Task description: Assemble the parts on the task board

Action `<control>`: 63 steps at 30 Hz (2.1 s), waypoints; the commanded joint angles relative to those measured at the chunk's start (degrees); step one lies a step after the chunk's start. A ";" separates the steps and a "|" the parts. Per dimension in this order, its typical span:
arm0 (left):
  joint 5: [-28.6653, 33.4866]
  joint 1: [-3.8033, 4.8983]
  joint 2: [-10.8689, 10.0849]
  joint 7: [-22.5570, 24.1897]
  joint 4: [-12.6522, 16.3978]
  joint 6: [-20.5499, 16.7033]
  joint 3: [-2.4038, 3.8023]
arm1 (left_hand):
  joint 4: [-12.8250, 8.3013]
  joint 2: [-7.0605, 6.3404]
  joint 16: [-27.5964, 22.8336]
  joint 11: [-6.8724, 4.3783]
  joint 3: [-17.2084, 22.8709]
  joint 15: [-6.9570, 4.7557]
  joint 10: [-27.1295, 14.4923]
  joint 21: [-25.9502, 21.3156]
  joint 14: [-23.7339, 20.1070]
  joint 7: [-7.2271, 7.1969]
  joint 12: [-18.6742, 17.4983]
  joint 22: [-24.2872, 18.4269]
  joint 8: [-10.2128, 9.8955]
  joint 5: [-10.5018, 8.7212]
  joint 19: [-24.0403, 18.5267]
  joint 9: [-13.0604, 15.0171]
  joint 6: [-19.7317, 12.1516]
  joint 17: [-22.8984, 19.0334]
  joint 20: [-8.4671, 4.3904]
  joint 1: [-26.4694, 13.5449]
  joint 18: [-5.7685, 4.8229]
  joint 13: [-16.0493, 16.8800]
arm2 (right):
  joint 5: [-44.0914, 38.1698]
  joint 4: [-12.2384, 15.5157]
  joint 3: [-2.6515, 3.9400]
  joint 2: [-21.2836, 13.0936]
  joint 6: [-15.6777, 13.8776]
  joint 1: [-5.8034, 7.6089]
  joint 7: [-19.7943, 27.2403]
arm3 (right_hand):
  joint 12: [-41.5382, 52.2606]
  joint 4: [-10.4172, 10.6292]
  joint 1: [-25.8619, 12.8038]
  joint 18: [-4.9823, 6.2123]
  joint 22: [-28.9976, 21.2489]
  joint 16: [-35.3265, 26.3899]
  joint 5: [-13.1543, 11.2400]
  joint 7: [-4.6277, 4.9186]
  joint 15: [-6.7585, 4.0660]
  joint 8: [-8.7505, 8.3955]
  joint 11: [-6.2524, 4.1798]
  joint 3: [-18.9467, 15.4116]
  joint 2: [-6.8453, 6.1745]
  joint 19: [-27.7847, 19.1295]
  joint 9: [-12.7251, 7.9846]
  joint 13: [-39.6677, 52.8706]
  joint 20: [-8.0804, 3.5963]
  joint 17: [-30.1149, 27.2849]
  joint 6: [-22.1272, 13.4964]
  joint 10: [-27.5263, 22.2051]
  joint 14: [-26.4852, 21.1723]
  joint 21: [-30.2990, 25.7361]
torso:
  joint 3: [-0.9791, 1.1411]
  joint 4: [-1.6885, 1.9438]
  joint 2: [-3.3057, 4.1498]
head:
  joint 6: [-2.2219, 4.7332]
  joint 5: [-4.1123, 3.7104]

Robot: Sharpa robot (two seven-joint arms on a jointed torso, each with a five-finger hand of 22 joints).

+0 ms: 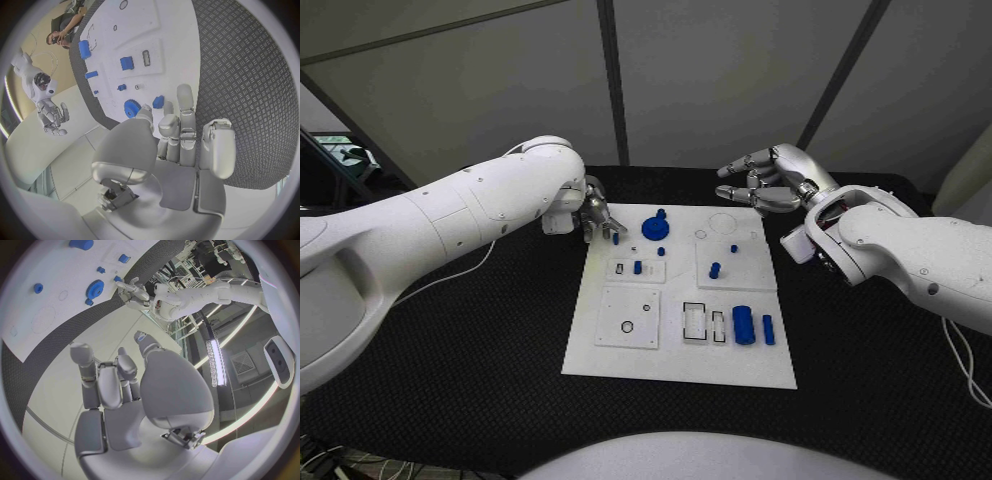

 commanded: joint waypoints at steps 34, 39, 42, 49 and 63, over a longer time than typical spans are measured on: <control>2.47 -0.06 -0.21 3.63 0.10 0.23 -0.29 | -6.55 2.84 -0.58 -0.57 20.75 -0.25 -1.11 -0.81 0.02 0.08 -1.63 4.97 -0.01 -1.32 1.11 0.29 -2.46 0.19 -0.44 7.95 -0.94 -1.31 | 0.09 -0.07 0.04 0.23 0.69 0.09 0.33 | 0.58 0.50 -0.18 0.89 0.28 0.09 0.37 -0.12 -0.44 0.31 0.00 -0.07 0.49 -0.10 -0.08 0.46 -0.03 0.38 0.00 0.17 1.54 -0.16 | -0.02 -0.03 0.03 | -0.26 -0.06; 4.39 -0.07 -1.18 3.94 1.20 -0.83 -0.30 | -7.60 -1.31 -0.63 -0.54 30.69 -0.33 -0.88 -1.11 0.03 -0.01 -1.63 4.83 1.04 -1.44 0.99 1.17 -2.73 0.23 -0.29 4.20 -0.89 -1.45 | 0.09 -0.11 0.04 0.17 0.93 0.09 0.16 | 0.61 0.55 -0.21 0.89 0.28 0.03 0.38 -0.12 -0.44 0.33 0.00 -0.07 0.56 -0.07 -0.08 0.47 -0.03 0.29 0.01 0.20 1.54 -0.16 | 0.03 0.05 0.01 | -0.38 -0.05; 5.13 -0.05 -2.15 3.93 2.52 -1.80 -0.30 | -8.10 -2.59 -0.63 -0.48 34.54 -0.32 -0.77 -1.25 0.07 -0.12 -1.64 4.77 1.58 -1.52 0.95 1.64 -2.94 0.25 -0.30 2.11 -0.85 -1.58 | 0.09 -0.13 0.04 0.12 0.99 0.09 0.12 | 0.61 0.55 -0.21 0.89 0.28 0.03 0.38 -0.12 -0.44 0.33 0.00 -0.07 0.56 -0.07 -0.08 0.47 -0.03 0.29 0.01 0.20 1.54 -0.16 | -0.02 0.06 0.00 | -0.42 -0.10; 6.97 -0.02 -6.13 3.61 8.70 -5.13 -0.30 | -8.84 -3.46 -0.62 -0.48 37.36 -0.37 -0.51 -1.33 0.12 -0.20 -1.47 4.79 2.35 -1.60 0.97 2.20 -2.84 0.28 -0.33 0.25 -0.84 -1.50 | 0.09 -0.14 0.04 -0.03 0.85 0.09 0.22 | 0.61 0.55 -0.21 0.89 0.28 0.03 0.38 -0.12 -0.44 0.33 0.00 -0.07 0.56 -0.07 -0.08 0.47 -0.03 0.29 0.01 0.20 1.54 -0.16 | 0.02 0.09 0.02 | -0.48 0.02; 4.72 -0.84 -13.14 2.91 21.35 -11.05 -1.38 | -9.40 -4.26 -0.62 -0.61 38.93 -0.46 -0.43 -1.33 0.16 -0.36 -1.71 4.86 2.92 -1.64 1.02 2.58 -2.71 0.29 -0.39 -0.73 -0.85 -1.92 | 0.09 -0.29 0.04 -0.14 0.80 0.09 0.26 | 0.61 0.62 -0.27 0.89 0.26 0.01 0.38 -0.13 -0.44 0.36 0.00 -0.08 0.60 -0.06 -0.07 0.44 -0.03 0.26 0.02 0.20 1.54 -0.18 | -0.03 0.06 -0.01 | -0.69 0.63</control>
